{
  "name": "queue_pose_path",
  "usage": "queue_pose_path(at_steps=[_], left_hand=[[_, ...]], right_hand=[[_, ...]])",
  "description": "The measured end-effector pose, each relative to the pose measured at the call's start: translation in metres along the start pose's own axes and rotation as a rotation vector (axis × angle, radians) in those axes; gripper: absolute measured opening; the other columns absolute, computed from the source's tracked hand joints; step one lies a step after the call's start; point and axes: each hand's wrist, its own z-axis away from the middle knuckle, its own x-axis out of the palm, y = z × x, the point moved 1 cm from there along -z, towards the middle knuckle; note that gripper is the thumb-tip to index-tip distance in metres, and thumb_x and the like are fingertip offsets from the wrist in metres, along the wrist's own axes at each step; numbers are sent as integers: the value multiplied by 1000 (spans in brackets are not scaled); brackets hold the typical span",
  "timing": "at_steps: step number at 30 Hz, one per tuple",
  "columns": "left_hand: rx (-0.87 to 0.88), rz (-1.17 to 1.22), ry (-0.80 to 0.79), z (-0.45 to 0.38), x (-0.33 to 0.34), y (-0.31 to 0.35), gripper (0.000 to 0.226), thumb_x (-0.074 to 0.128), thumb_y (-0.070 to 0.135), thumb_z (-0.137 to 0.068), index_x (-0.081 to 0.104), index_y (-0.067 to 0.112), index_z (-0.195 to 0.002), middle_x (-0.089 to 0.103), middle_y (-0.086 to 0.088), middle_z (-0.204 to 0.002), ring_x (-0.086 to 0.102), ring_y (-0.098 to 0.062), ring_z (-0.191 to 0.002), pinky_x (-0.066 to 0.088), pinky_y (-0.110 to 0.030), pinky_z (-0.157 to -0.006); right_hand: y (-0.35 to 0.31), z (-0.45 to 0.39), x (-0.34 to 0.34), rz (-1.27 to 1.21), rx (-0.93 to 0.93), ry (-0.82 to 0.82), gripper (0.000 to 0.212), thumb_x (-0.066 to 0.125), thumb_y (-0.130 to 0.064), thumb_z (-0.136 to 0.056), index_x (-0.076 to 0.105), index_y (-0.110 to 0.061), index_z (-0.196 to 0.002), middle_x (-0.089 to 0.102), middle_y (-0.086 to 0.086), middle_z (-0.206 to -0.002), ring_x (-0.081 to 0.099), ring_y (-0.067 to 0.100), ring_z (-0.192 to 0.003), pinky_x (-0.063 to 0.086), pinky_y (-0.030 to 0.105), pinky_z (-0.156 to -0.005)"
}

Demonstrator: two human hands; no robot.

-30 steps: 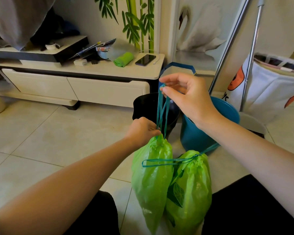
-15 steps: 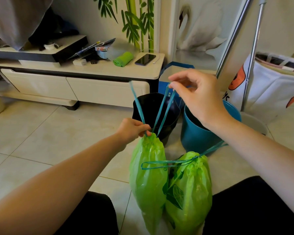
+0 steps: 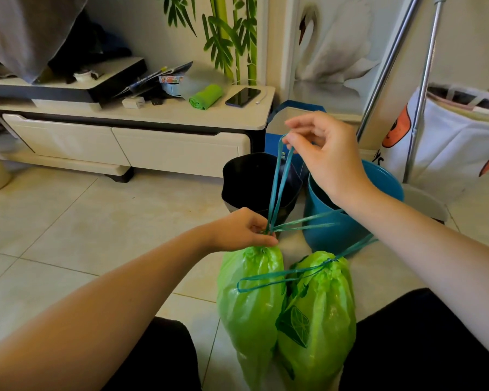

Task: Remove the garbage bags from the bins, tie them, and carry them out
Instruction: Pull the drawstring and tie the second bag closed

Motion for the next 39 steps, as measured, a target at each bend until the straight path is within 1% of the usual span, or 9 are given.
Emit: queue_pose_path(at_steps=[3, 6, 10, 13, 16, 25, 29, 33, 39], left_hand=[[-21, 18, 51, 0, -2, -1, 29, 60, 28, -91, 73, 4, -84, 61, -2, -68, 54, -5, -63, 47, -15, -65], [-42, 100, 43, 1, -5, -1, 29, 56, 23, -94, 73, 0, -89, 64, -1, -72, 58, -9, -71, 49, -19, -72], [-74, 183, 68, 3, -9, -5, 30, 52, 20, -97, 72, -2, -96, 68, -9, -84, 60, -14, -77, 51, -22, -75], [-108, 209, 88, 4, -13, -8, 31, 49, 22, -98, 72, 2, -103, 67, -4, -80, 58, -8, -71, 49, -14, -68], [-166, 277, 90, 5, -16, -13, 32, 49, 26, -98, 72, 6, -108, 69, 3, -80, 55, -4, -70, 47, -21, -75], [-293, 512, 116, 9, -27, -20, 26, 57, 28, -94, 72, 9, -102, 72, -4, -103, 51, -15, -86, 46, -27, -84], [-312, 592, 133, 10, -31, -28, 25, 61, 24, -91, 72, 4, -103, 73, -4, -99, 54, -16, -90, 50, -28, -87], [-282, 499, 129, 13, -33, -30, 25, 63, 25, -89, 75, 5, -101, 72, -1, -97, 55, -13, -87, 48, -35, -96], [-164, 291, 93, 17, -33, -21, 21, 70, 15, -83, 75, 8, -102, 74, -7, -100, 61, -8, -89, 49, -24, -81]], right_hand=[[14, -1, 3, -39, 86, 0, 18, 55, -9, -91, 63, -17, -105, 70, -1, -96, 68, 9, -93, 56, 30, -88], [30, 6, 13, 15, 214, -64, 20, 52, -17, -93, 56, -23, -112, 69, 1, -106, 66, 12, -97, 55, 32, -87], [43, 25, 25, 295, 366, -394, 48, 45, -32, -97, 27, -20, -140, 71, 14, -93, 67, 28, -87, 50, 39, -80], [47, 36, 31, 419, 268, -589, 56, 43, -40, -96, 15, -27, -143, 66, 0, -73, 63, 14, -69, 51, 35, -70], [45, 38, 30, 449, 187, -673, 49, 49, -28, -96, 23, -19, -137, 48, -4, -57, 46, 10, -51, 37, 26, -55], [38, 28, 14, 308, 185, -552, 28, 46, -13, -97, 32, -25, -117, 37, 5, -53, 35, 13, -48, 36, 28, -56], [43, 27, 13, 259, 248, -522, 15, 45, -12, -97, 34, -14, -107, 49, 0, -52, 40, 4, -42, 38, 13, -52], [50, 25, 11, 282, 349, -504, 11, 47, -22, -96, 56, -16, -93, 73, 2, -77, 67, 8, -73, 52, 27, -76], [68, 36, 31, 336, 275, -751, 20, 61, -15, -89, 70, -21, -106, 72, -2, -106, 67, 13, -95, 52, 33, -93]])
